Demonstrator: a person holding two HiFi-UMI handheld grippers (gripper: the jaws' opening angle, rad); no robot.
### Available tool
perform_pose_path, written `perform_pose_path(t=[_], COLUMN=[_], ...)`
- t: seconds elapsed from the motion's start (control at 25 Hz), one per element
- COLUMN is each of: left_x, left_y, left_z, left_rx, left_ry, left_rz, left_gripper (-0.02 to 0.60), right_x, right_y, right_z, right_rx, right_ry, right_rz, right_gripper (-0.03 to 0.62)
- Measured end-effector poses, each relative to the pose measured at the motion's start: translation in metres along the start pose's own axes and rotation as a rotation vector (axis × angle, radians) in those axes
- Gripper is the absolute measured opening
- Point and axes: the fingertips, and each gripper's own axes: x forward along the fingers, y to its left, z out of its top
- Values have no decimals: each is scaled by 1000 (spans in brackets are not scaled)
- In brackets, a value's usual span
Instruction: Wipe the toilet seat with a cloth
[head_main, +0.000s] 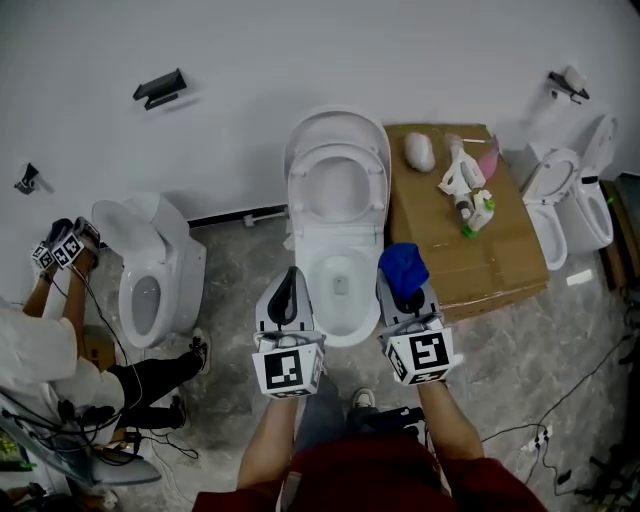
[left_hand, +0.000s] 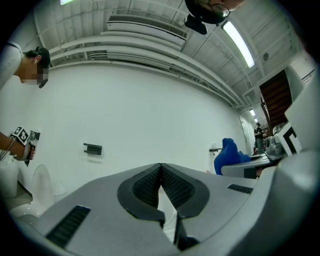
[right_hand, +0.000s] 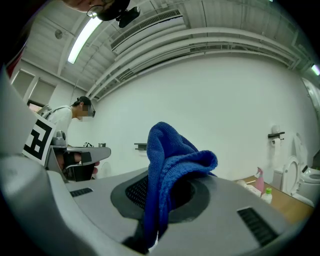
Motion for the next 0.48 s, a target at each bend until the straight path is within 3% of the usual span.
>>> perform_pose_path(t=[0.24, 0.48], left_x=[66, 131], left_y=[48, 90], left_z=[-18, -74], left_rx=[-17, -10], left_ry=[-28, -32], left_rz=[-70, -108], left_gripper=[17, 17], right_x=[84, 162], right_y=[-2, -7], right_z=[-16, -66], right_rx=[-32, -64], right_ry=[12, 21], right_rz=[-50, -69], right_gripper=[60, 60])
